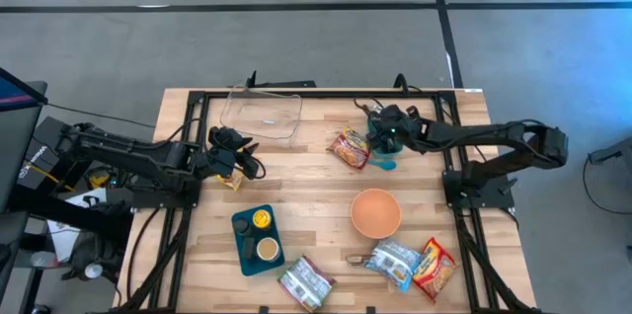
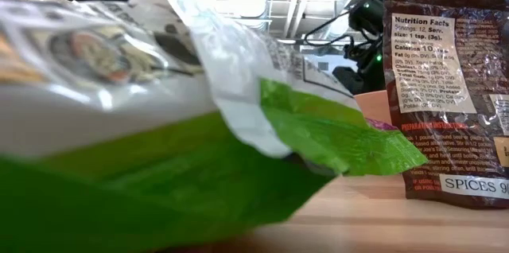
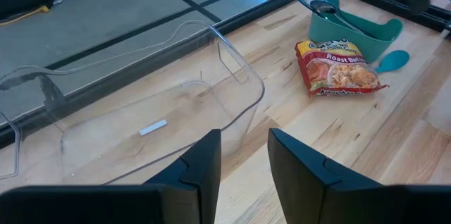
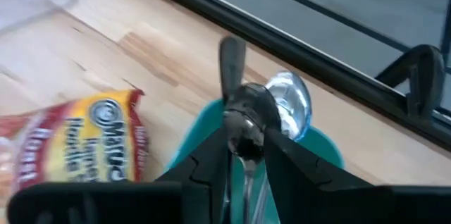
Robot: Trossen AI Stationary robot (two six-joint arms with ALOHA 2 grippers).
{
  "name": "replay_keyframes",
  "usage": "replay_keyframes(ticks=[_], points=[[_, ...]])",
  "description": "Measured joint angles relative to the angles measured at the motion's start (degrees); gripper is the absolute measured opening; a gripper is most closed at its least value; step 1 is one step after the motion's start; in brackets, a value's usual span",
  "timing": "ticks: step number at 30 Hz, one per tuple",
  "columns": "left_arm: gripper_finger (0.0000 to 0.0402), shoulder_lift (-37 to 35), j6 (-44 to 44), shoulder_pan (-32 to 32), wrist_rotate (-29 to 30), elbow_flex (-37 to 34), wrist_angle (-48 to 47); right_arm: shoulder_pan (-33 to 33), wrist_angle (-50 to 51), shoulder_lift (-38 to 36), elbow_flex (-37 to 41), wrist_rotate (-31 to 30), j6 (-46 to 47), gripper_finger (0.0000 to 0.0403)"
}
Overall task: Pick & Place Food Item
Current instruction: Put the orange seasoning pack into the blue bin
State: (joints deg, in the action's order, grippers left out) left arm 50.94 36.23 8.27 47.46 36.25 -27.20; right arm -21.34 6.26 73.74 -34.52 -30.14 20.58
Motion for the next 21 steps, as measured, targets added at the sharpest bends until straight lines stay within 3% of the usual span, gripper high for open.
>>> replay_keyframes(ticks=[10,14,21], points=[[0.0112,0.02,-0.41,0.00,0.02,0.00,0.14,5.34,0.61,-7.69,0.00,5.42,0.42,0.0088],[0.0112,0.02,-5.28,0.00,0.04,-0.01,1.83,8.33,0.61,-9.99,0.00,9.39,0.42,0.0088],[0.0112,0.02,-15.81,0.00,0.04,-0.02,6.79,14.10,1.39,-10.92,0.00,9.78,0.44,0.0088]])
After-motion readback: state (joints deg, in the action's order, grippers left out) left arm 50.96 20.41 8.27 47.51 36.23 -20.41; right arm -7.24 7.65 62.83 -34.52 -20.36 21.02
